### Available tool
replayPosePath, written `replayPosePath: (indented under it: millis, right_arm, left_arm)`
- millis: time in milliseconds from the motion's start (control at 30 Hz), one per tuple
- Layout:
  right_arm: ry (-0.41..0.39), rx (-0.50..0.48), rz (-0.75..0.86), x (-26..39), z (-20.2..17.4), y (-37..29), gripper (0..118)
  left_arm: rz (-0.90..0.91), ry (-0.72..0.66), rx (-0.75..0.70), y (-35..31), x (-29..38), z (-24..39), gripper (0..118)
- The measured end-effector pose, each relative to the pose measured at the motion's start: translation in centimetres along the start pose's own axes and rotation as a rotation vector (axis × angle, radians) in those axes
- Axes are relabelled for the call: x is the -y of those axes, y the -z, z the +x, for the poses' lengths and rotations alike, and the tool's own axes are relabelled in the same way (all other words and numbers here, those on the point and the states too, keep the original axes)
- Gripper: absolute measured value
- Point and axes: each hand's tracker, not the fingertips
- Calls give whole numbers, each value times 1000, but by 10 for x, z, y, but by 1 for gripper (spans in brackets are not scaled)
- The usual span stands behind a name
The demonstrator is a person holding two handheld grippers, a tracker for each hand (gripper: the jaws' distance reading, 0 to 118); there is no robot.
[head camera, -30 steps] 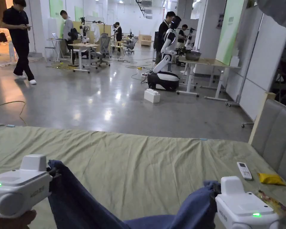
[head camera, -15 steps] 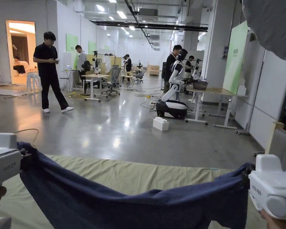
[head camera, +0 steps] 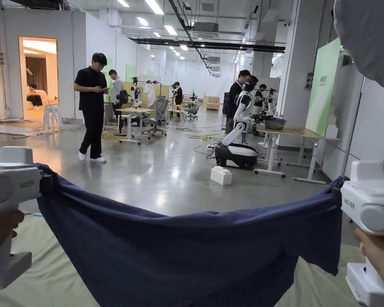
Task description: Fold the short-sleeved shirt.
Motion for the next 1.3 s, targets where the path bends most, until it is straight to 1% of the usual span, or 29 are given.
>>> replayPosePath:
  millis: [133, 300, 467, 600, 667, 700, 767, 800, 833, 867, 933, 1067, 1100, 1167, 1200, 1300]
  right_arm:
    - [-20, 19, -1, -9, 1, 24, 5]
    - [-12, 40, -4, -13, 6, 52, 5]
    - [-7, 47, -13, 5, 9, 57, 5]
    - [-49, 31, -68, 43, 6, 49, 5]
    - [-41, 23, -99, 67, 7, 38, 5]
    - [-23, 30, -136, 81, 7, 31, 5]
    - [-24, 22, -138, 108, 6, 11, 5]
    - [-28, 26, -141, 124, 4, 1, 5]
    - [-28, 9, -194, 141, 4, -7, 5]
    - [-28, 8, -190, 153, 5, -17, 5]
    - [-16, -10, -236, 184, 5, -39, 5]
    - [-42, -28, -302, 237, 1, -82, 5]
    - [-29, -32, -318, 248, -2, -96, 5]
    - [-38, -30, -337, 267, -6, -117, 5]
    - [-1, -28, -370, 280, -7, -128, 5]
    - [-4, -23, -425, 308, -11, -151, 5]
  left_arm:
    - [19, 28, -4, 11, -14, 16, 6]
    - [22, 33, -12, 32, -30, 28, 6]
    - [5, 12, -3, 46, -16, 30, 6]
    - [-36, -23, 22, 49, 21, 27, 6]
    - [-46, -21, 25, 43, 48, 26, 6]
    - [-59, -26, 25, 39, 63, 25, 6]
    - [-91, 2, 17, 30, 95, 23, 6]
    - [-94, -14, 21, 24, 114, 21, 6]
    - [-139, 7, 32, 19, 132, 19, 6]
    - [-160, 20, 24, 15, 147, 16, 6]
    - [-179, 38, 30, -3, 182, 13, 6]
    - [-241, 26, 35, -36, 239, 2, 6]
    - [-268, 25, 42, -45, 252, 0, 6]
    - [-304, 27, 37, -57, 275, -2, 6]
    - [-336, 29, 34, -65, 287, -2, 6]
    - [-413, -17, 46, -84, 320, -5, 6]
